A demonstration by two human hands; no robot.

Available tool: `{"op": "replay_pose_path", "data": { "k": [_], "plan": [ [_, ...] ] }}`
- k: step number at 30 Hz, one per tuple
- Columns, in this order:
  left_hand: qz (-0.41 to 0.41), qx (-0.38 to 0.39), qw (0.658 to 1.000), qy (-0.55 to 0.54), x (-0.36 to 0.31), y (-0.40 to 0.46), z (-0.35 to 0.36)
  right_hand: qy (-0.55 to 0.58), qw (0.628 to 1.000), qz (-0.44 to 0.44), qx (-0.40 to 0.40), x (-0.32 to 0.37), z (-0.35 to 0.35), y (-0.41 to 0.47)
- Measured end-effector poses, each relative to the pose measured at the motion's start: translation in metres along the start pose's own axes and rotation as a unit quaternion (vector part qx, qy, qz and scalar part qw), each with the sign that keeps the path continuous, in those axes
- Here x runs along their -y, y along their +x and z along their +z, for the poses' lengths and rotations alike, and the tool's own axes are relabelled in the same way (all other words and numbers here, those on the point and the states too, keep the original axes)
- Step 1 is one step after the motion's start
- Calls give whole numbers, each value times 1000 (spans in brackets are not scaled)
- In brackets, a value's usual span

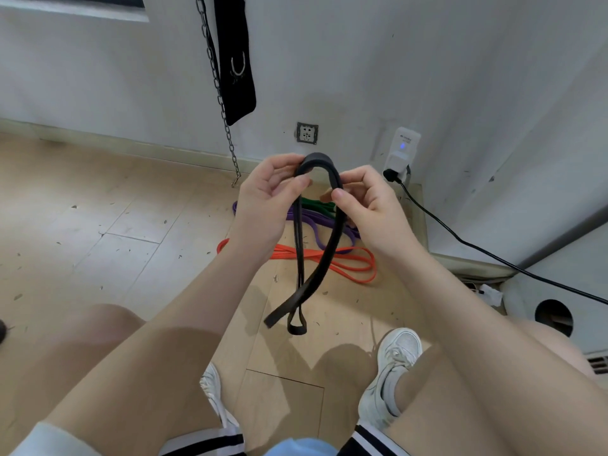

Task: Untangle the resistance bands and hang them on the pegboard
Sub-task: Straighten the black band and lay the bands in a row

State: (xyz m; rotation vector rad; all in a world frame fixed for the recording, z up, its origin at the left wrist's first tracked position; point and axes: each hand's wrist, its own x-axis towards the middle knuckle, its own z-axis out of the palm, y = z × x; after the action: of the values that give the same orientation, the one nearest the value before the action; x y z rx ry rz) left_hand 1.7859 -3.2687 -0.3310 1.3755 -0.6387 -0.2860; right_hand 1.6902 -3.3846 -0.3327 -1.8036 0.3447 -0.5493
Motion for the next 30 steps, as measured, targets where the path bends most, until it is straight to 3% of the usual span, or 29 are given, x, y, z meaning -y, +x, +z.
{"op": "replay_pose_path", "data": {
  "k": [8, 15, 20, 25, 30],
  "plan": [
    [7, -15, 1000, 6, 5, 2, -4, 46, 998, 29, -11, -5, 12, -3],
    [10, 57, 998, 8, 10, -10, 8, 43, 997, 7, -59, -13, 23, -5],
    [-13, 55, 998, 10, 14, -10, 14, -44, 992, -14, -121, -22, 23, -10],
    [-60, 91, 993, 38, 22, -7, 12, -81, 988, -7, -129, -28, 18, -8],
    [-50, 68, 993, 88, 29, -2, 14, -117, 988, -20, -103, -37, 18, -4]
  ]
}}
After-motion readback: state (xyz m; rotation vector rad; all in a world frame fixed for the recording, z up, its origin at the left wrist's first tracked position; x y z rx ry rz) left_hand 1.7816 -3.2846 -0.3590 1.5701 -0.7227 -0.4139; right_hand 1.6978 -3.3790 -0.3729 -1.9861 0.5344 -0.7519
